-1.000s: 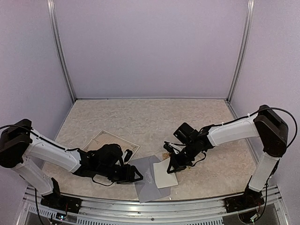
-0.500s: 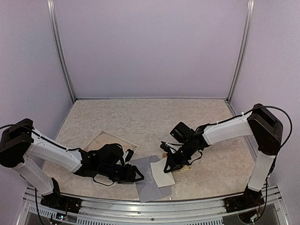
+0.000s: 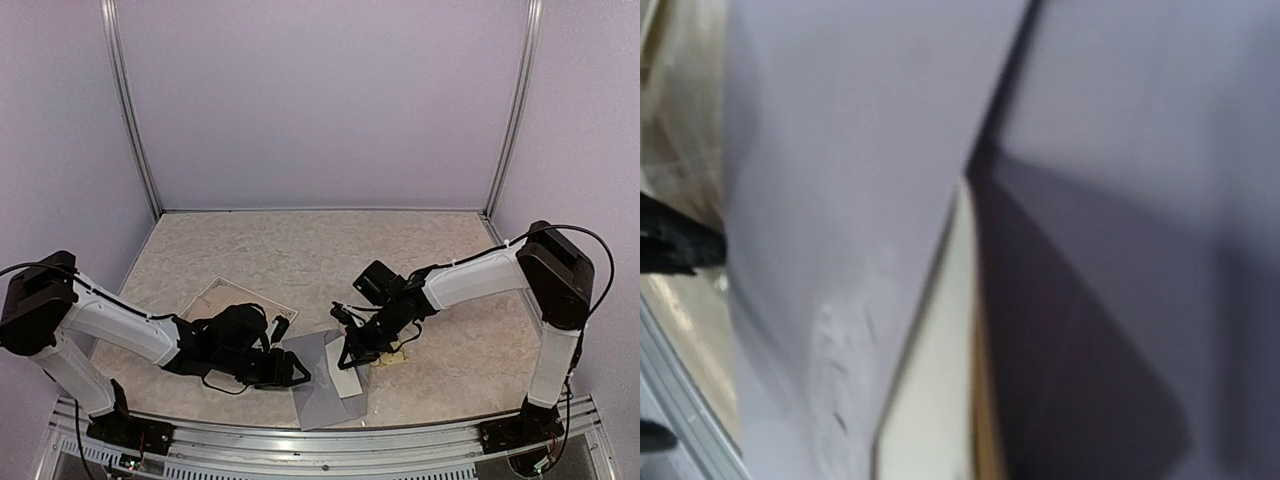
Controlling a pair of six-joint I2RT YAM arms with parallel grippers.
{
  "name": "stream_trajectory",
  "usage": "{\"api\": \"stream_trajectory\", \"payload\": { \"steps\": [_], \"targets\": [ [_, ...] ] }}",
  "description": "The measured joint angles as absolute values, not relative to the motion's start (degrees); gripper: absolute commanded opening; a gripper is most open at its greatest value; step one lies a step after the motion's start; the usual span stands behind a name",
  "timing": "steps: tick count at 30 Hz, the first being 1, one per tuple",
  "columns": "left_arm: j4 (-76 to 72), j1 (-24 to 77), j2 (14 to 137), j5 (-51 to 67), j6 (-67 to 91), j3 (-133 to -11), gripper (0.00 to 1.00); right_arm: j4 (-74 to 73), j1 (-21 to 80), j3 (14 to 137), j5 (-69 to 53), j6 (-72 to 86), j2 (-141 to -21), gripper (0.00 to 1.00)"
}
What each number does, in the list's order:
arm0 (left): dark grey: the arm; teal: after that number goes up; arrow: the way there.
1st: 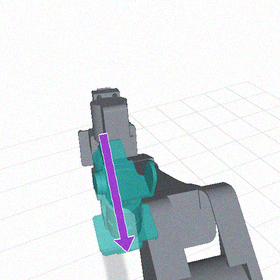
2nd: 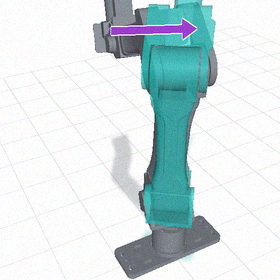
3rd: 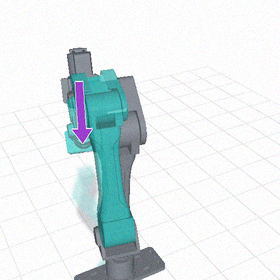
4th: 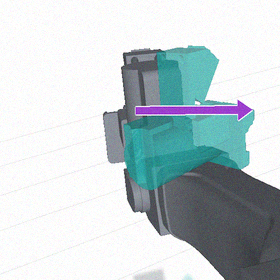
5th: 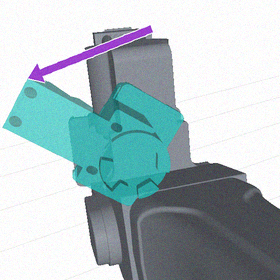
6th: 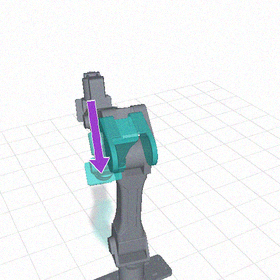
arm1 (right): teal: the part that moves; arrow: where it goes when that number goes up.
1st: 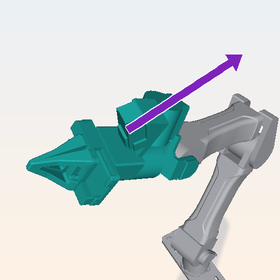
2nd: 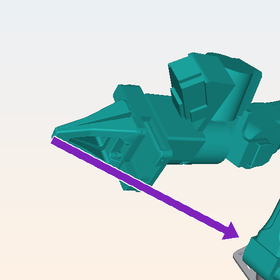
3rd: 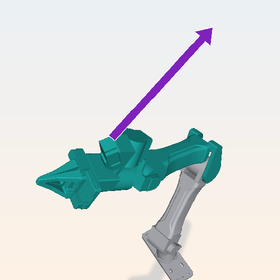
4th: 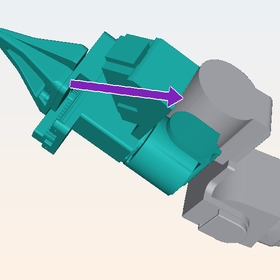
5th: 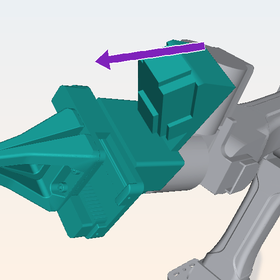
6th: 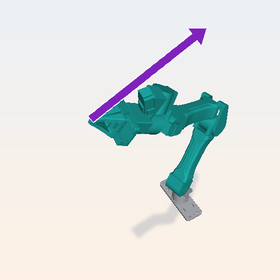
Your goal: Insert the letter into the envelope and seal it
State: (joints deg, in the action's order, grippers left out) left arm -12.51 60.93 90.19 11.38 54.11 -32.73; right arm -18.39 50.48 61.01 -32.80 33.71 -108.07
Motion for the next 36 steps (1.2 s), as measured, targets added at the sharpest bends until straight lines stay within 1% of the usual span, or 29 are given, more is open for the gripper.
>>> {"api": "stream_trajectory", "payload": {
  "steps": [2, 3, 7, 8, 9, 14, 16, 20, 24, 29, 36],
  "targets": [
    [-12.4, 60.8, 90.6, 11.3, 53.7, -33.2, 0.59, -18.0, 50.6, 61.5, -33.0, 33.8, -108.6, 0.00],
    [-12.4, 60.8, 90.8, 11.2, 53.6, -33.4, 0.59, -18.0, 50.6, 61.7, -33.0, 33.8, -108.8, 0.02],
    [-12.1, 60.8, 90.9, 11.0, 53.5, -33.7, 0.59, -18.0, 50.6, 62.4, -32.9, 33.7, -108.9, 0.21],
    [-11.9, 60.8, 90.9, 10.7, 53.5, -33.8, 0.59, -18.1, 50.6, 62.5, -32.8, 33.8, -108.9, 0.27],
    [-11.9, 60.8, 90.9, 10.4, 53.5, -33.8, 0.59, -18.2, 50.6, 62.7, -32.5, 33.3, -108.8, 0.31],
    [-8.9, 60.5, 89.3, 8.2, 53.6, -33.8, 0.59, -20.6, 50.7, 62.9, -30.5, 32.7, -107.4, 0.46],
    [-7.1, 60.2, 88.2, 7.4, 53.6, -33.8, 0.59, -22.0, 50.7, 62.9, -29.2, 32.1, -105.9, 0.49],
    [-5.4, 59.8, 85.6, 6.5, 53.8, -33.5, 0.59, -24.6, 50.7, 63.0, -26.1, 31.4, -103.1, 0.50],
    [-5.5, 59.5, 84.4, 6.2, 54.1, -33.4, 0.59, -25.9, 50.7, 63.0, -23.7, 31.4, -101.2, 0.46],
    [-6.4, 59.2, 84.6, 6.2, 54.9, -33.0, 0.59, -25.5, 50.9, 62.2, -22.2, 32.7, -101.0, 0.41],
    [-9.4, 58.9, 87.5, 7.4, 55.3, -32.9, 0.57, -24.0, 51.6, 60.3, -22.1, 34.2, -101.1, 0.40]
  ]
}}
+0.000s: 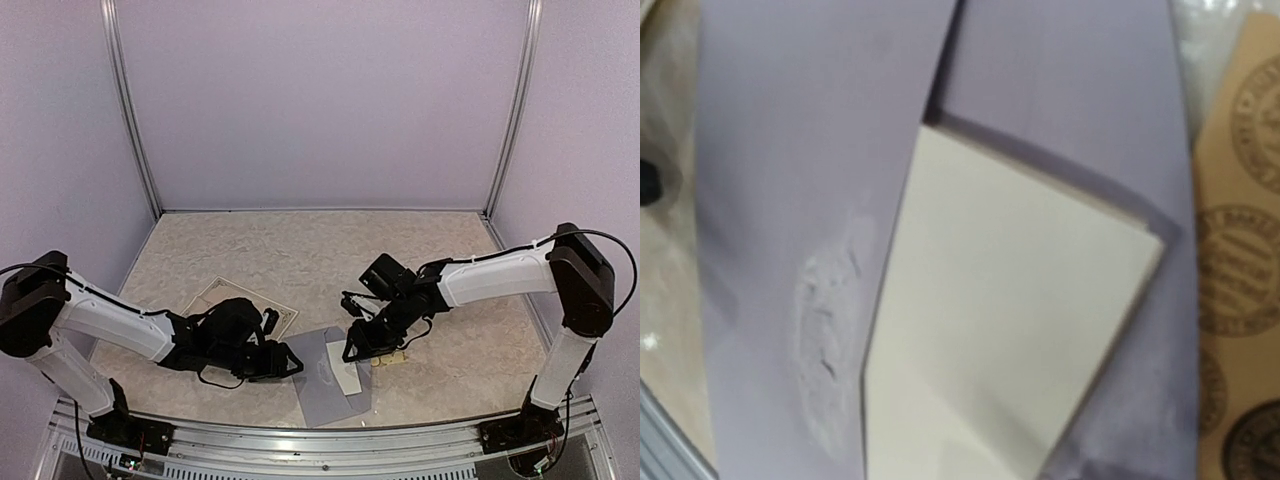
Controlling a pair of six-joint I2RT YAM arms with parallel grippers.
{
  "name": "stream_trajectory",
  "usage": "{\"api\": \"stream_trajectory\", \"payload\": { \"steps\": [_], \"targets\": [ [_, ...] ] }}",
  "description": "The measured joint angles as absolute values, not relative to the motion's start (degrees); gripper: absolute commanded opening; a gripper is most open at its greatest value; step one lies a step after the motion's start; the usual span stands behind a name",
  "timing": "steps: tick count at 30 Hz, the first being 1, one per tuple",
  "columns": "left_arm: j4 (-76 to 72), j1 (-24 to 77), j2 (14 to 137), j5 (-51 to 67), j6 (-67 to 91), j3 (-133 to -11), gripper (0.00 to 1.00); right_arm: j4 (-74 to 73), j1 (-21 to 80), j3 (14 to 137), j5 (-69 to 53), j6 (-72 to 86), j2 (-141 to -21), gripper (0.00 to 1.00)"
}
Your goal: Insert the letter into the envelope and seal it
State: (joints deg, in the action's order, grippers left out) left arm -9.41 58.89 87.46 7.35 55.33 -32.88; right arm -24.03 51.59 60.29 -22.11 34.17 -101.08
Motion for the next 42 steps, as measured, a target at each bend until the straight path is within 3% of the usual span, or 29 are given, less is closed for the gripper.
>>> {"api": "stream_trajectory", "payload": {
  "steps": [42],
  "targets": [
    [-20.1, 58.2, 94.2, 11.1, 55.1, -33.0, 0.53, -18.3, 53.7, 62.0, -24.8, 35.7, -107.1, 0.37]
  ]
}}
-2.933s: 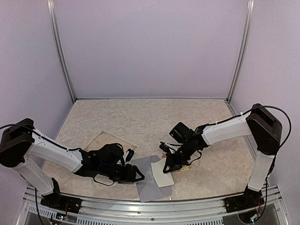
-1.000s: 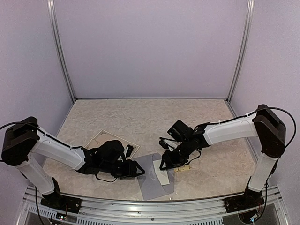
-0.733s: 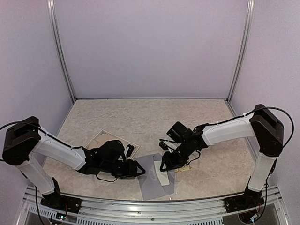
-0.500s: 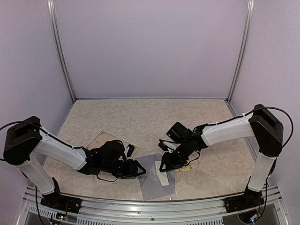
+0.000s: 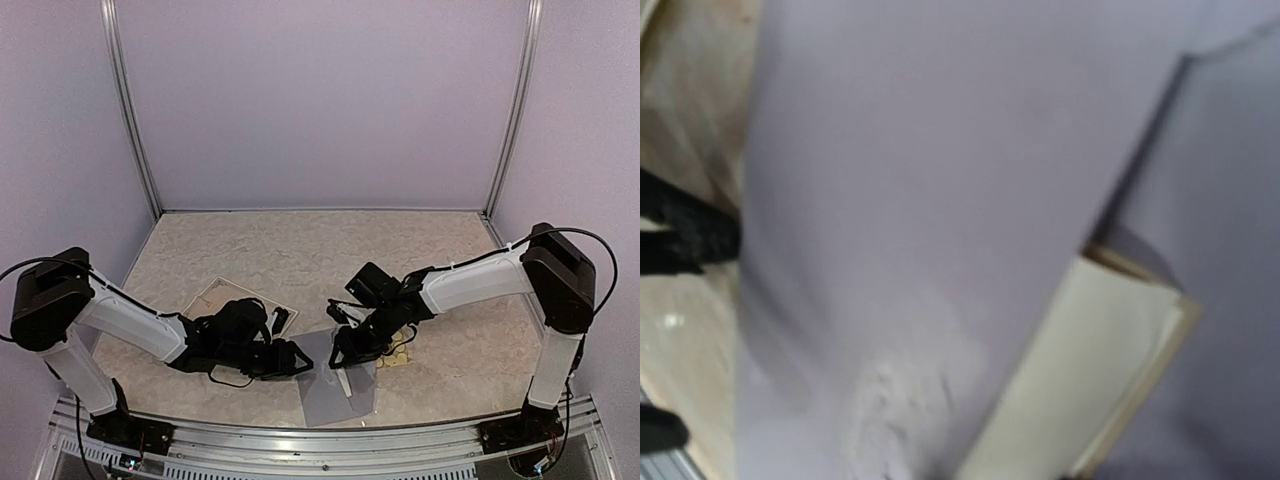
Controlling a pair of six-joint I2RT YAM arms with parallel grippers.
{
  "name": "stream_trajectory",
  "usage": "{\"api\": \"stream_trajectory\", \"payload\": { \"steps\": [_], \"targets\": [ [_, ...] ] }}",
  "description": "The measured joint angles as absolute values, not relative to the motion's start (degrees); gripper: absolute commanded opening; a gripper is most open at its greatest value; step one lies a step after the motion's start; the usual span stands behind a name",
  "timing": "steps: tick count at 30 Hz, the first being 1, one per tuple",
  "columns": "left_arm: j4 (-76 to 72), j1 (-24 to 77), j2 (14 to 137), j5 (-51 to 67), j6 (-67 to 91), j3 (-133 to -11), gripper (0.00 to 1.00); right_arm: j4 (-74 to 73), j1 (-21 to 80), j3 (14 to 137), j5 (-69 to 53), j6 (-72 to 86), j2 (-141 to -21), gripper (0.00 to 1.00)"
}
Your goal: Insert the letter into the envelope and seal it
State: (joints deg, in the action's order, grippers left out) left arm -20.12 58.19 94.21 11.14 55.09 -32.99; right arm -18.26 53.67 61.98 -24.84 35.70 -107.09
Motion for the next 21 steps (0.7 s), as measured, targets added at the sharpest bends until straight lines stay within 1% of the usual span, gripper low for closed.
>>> {"api": "stream_trajectory", "payload": {
  "steps": [12, 14, 18, 21],
  "targets": [
    [-20.1, 58.2, 94.4, 11.2, 55.1, -33.1, 0.53, -17.3, 54.0, 63.2, -25.2, 35.9, -108.3, 0.37],
    [-20.1, 58.2, 94.4, 11.2, 55.0, -33.2, 0.54, -17.3, 54.0, 63.2, -25.2, 35.9, -108.3, 0.39],
    [-19.1, 58.2, 93.9, 10.9, 53.9, -33.5, 0.67, -17.7, 54.2, 63.4, -24.3, 35.9, -108.1, 0.45],
    [-14.1, 58.3, 91.0, 9.2, 52.4, -34.2, 0.75, -20.2, 54.4, 64.4, -22.0, 35.2, -106.9, 0.51]
  ]
}}
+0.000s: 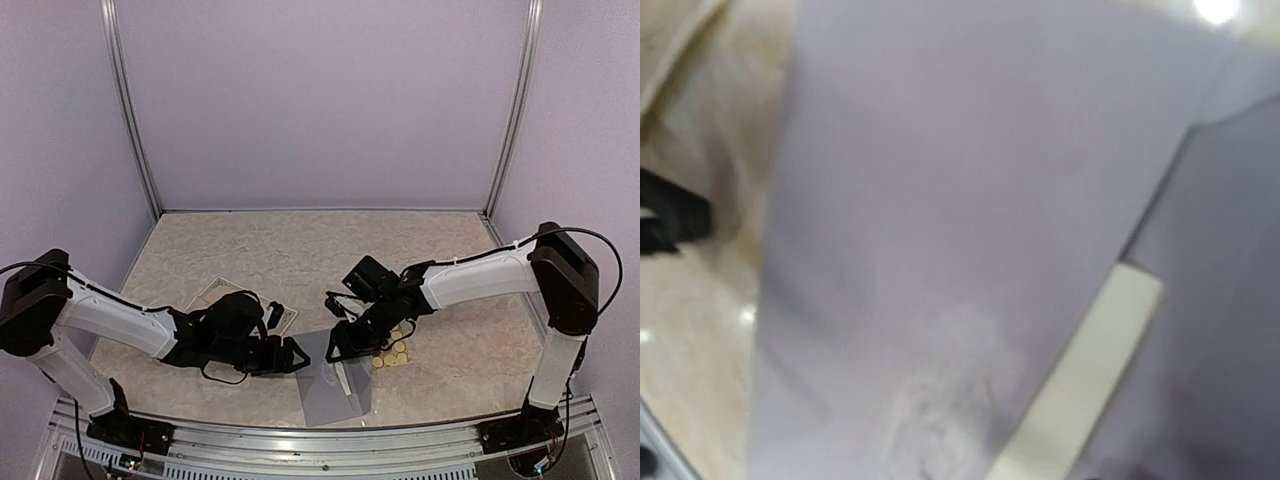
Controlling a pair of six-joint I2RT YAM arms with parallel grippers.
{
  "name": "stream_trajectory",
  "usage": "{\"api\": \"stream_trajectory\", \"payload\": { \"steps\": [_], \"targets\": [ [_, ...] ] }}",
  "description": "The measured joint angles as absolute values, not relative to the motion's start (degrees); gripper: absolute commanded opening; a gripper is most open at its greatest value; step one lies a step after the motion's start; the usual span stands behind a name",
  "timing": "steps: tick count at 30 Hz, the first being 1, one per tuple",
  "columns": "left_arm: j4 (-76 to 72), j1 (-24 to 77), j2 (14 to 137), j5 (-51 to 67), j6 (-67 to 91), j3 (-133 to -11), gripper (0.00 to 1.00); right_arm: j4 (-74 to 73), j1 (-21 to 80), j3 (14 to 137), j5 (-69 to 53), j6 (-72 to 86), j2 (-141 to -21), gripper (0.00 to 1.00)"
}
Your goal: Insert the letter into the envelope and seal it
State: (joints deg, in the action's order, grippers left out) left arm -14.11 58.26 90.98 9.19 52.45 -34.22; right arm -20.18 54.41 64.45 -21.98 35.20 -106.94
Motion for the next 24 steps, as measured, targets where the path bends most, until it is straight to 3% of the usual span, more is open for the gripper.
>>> {"api": "stream_trajectory", "payload": {
  "steps": [5, 10, 24],
  "targets": [
    [-4.5, 56.2, 80.8, 5.7, 49.4, -35.8, 0.78, -23.4, 54.1, 66.3, -18.4, 33.7, -102.5, 0.58],
    [0.9, 48.8, 72.0, 2.6, 47.0, -36.1, 0.78, -23.6, 53.2, 69.2, -17.0, 31.7, -100.6, 0.58],
    [-0.9, 35.2, 72.8, 1.5, 44.9, -29.9, 0.73, -17.0, 51.8, 84.0, -20.3, 28.1, -115.0, 0.58]
  ]
}}
